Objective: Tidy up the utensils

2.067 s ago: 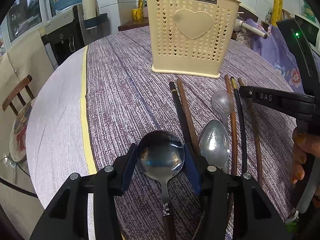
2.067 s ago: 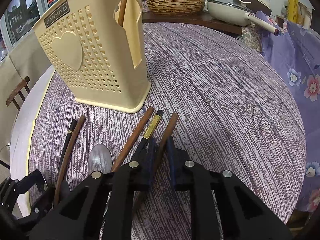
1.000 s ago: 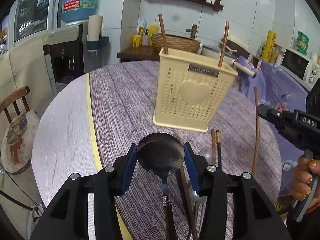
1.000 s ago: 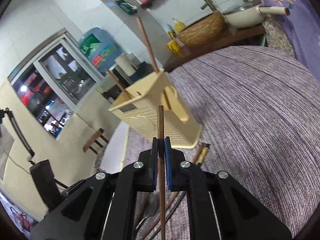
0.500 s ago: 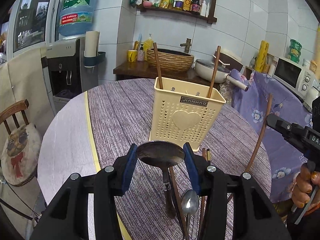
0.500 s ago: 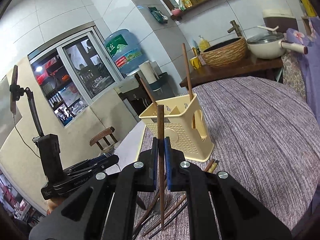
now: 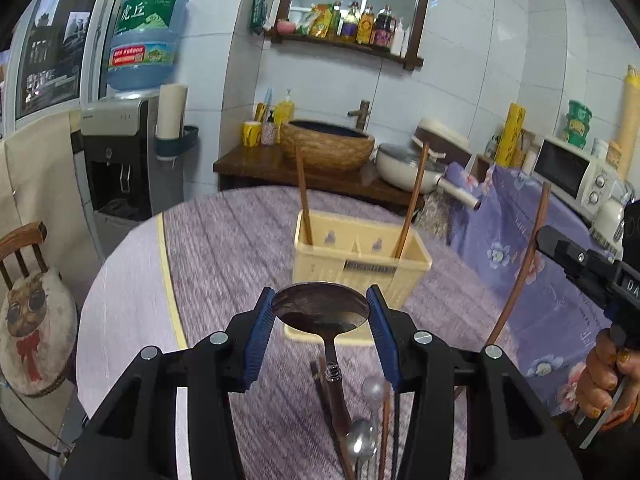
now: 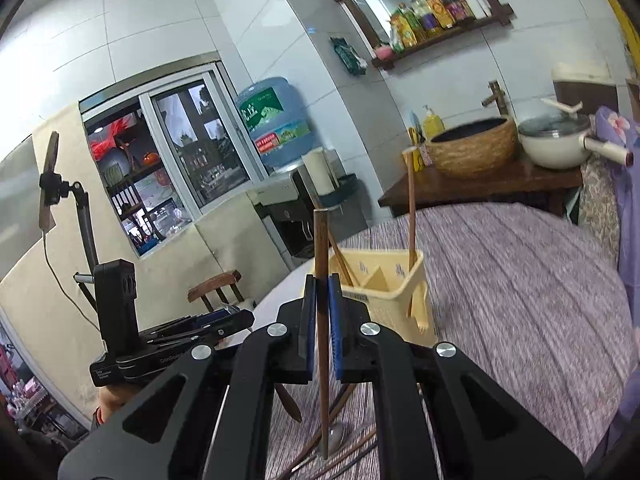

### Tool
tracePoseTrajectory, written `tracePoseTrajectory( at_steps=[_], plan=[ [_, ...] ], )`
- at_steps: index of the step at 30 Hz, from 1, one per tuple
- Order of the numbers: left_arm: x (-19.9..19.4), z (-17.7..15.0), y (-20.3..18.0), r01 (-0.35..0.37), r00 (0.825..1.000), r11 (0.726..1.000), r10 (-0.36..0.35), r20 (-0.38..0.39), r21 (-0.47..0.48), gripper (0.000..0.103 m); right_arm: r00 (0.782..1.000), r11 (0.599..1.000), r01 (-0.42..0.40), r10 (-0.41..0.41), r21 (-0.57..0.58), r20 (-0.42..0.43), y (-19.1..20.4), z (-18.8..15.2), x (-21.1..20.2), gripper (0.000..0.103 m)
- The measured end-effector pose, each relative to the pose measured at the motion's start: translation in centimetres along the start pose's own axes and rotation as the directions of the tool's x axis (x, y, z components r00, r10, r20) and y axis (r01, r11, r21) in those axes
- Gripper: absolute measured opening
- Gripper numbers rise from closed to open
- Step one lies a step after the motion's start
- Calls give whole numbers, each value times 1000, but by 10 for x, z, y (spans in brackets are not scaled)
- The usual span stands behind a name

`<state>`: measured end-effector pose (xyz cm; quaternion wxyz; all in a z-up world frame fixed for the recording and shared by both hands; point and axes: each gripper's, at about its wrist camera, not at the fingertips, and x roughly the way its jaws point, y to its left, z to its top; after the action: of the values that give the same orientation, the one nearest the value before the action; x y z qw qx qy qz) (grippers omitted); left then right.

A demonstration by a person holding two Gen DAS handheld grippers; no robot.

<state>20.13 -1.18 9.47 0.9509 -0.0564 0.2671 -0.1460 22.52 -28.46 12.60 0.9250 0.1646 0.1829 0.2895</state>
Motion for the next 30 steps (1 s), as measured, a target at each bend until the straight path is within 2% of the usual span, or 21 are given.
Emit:
tracePoseTrajectory(
  at_steps=[5, 8, 13, 15, 17, 21, 30],
  plan=[
    [-6, 58, -1, 35, 992, 999, -32, 120, -26, 46, 990, 997, 55, -48, -51, 131, 15, 47, 6, 7],
    [-4, 90, -7, 32, 983, 999, -28, 181, -23, 46, 967, 983, 138, -107, -121, 231, 28, 73, 10, 7],
    [17, 121, -11, 0, 972, 999, 9, 237, -38, 46, 942, 959, 225, -168, -173, 290, 34, 93, 37, 7],
    [30, 120, -16, -43, 968, 999, 47, 247, -23, 46, 931, 943, 268, -201, -198, 303, 33, 90, 50, 7],
    [43, 112, -17, -75, 969, 997, 74, 237, -7, 46, 932, 939, 283, -220, -196, 288, 28, 83, 61, 8],
    [67, 87, -13, -85, 979, 996, 86, 184, -12, 46, 938, 939, 297, -253, -175, 236, 13, 59, 81, 8],
    [92, 48, -6, -114, 987, 993, 114, 111, -4, 46, 951, 944, 298, -281, -144, 129, -9, 17, 103, 8]
  ],
)
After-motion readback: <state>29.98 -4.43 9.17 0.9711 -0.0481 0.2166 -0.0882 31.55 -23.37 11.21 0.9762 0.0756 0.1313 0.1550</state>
